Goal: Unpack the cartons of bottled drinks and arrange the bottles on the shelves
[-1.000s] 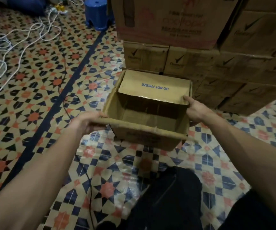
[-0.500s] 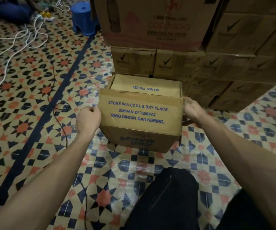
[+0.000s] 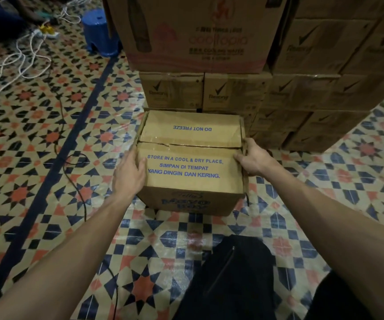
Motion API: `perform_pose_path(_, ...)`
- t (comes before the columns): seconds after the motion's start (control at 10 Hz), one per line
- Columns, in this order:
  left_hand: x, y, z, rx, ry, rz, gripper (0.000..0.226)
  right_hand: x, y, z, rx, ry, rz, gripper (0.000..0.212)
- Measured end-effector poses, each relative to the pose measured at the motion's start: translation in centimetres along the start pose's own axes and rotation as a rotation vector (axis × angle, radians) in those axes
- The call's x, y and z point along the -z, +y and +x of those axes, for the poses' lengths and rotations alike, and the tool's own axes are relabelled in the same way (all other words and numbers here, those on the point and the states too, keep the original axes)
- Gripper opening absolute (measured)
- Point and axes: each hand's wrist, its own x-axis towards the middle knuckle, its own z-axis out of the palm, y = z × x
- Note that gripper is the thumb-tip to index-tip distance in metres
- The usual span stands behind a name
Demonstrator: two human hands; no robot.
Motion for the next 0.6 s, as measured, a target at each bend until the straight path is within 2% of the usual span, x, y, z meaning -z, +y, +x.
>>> perform_pose_path(0.2, 0.7, 1.0, -0.9, -0.021, 0.017, -0.001, 0.054, 0.7, -0.8, -1.0, -0.014, 0.036, -0.035, 0.063)
perform_pose_path(0.4, 1.3, 0.6, -2.7, -0.010, -0.016, -0.098, 0.054, 4.2, -4.4, -5.8, 0.125, 0.210, 0.078, 0.062)
perform_pose_path(0.5, 1.9, 0.2, -5.1, 0.076, -0.013, -0.178, 0.052, 7.7, -7.4, -10.3, 0.305, 0.356, 0.262, 0.052)
perform_pose_path(0.6, 2.5, -2.1, -10.0, 0.274, 0.109, -0.209, 0.050, 11.7, -9.7, -17.8, 0.517, 0.534, 0.467, 0.033)
